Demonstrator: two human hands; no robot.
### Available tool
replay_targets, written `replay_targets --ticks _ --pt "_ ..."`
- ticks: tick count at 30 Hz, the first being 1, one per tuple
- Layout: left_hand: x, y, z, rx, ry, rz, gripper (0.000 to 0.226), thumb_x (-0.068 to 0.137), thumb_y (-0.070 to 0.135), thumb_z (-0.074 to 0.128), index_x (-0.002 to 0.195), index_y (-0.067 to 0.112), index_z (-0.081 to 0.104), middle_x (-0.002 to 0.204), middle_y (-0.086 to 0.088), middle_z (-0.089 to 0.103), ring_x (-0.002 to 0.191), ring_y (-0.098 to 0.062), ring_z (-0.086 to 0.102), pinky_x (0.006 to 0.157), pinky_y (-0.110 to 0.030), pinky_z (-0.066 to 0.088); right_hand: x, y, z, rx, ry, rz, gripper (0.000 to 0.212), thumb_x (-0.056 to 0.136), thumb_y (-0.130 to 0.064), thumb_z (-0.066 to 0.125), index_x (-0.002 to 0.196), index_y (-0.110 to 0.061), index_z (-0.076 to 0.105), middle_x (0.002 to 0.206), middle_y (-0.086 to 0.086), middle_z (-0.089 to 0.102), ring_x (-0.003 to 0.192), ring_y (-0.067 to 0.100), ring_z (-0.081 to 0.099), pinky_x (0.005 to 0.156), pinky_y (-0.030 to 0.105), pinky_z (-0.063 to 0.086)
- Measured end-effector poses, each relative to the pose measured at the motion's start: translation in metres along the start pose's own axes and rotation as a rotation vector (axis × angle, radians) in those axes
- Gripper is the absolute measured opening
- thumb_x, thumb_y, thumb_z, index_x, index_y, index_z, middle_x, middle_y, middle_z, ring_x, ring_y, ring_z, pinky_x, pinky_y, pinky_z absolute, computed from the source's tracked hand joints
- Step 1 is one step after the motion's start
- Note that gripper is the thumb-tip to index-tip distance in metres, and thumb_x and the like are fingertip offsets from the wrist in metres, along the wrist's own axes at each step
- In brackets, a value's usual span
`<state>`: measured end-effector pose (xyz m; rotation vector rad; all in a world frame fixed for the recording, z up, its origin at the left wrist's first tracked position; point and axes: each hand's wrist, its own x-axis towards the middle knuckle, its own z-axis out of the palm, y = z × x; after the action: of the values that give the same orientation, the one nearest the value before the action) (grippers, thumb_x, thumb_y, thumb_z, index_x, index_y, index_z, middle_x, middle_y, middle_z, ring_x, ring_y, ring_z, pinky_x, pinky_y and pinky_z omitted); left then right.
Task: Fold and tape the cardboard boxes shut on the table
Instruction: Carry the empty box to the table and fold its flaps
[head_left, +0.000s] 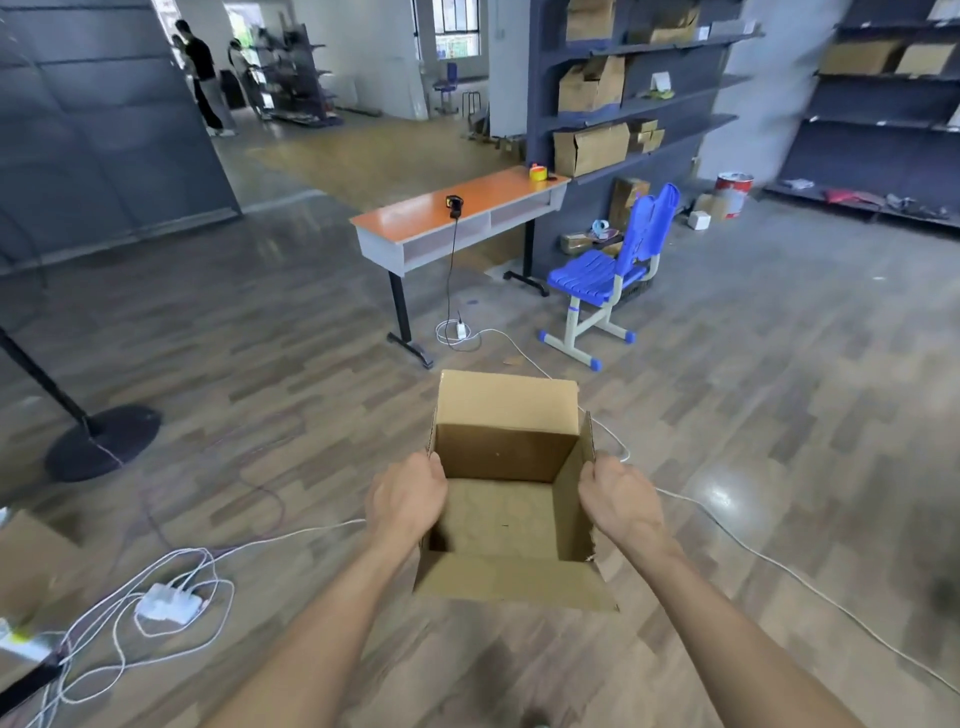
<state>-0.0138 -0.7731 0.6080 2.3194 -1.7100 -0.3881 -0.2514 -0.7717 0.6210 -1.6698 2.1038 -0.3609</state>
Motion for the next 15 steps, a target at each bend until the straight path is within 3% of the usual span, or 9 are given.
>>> replay_targets --ticks 5,9,15 --pt "0.095 0.053 -0.009 -0.015 0.035 -0.006 0.033 0.107 0.036 0.029 0.094 0.018 0.054 0.114 -0.017 0.070 0.108 -0.038 0.063 0.085 -0.041 0.044 0.112 -0.019 -0.034 -0.033 0.026 -0.035 0.025 0.100 -0.009 0.036 0.110 -0.004 0.059 0.117 0.024 0.067 0.113 0.042 0.061 0.092 0.043 0.049" --pt "0.161 0.093 -0.014 -0.032 0.045 0.015 0.039 0.107 0.037 0.028 0.103 0.015 0.060 0.116 -0.015 0.070 0.110 -0.036 0.063 0.082 -0.040 0.042 0.183 -0.032 -0.054 -0.023 0.058 -0.033 0.022 0.099 -0.009 0.038 0.099 -0.008 0.060 0.111 0.021 0.068 0.104 0.041 0.063 0.092 0.049 0.052" --pt "0.277 0.142 -0.013 -0.071 0.047 0.043 0.041 0.109 0.040 0.027 0.105 0.016 0.059 0.116 -0.013 0.068 0.112 -0.035 0.062 0.084 -0.040 0.043 0.304 -0.052 -0.066 0.016 0.090 -0.036 0.023 0.102 -0.021 0.034 0.094 -0.014 0.055 0.113 0.022 0.068 0.105 0.042 0.062 0.085 0.040 0.044"
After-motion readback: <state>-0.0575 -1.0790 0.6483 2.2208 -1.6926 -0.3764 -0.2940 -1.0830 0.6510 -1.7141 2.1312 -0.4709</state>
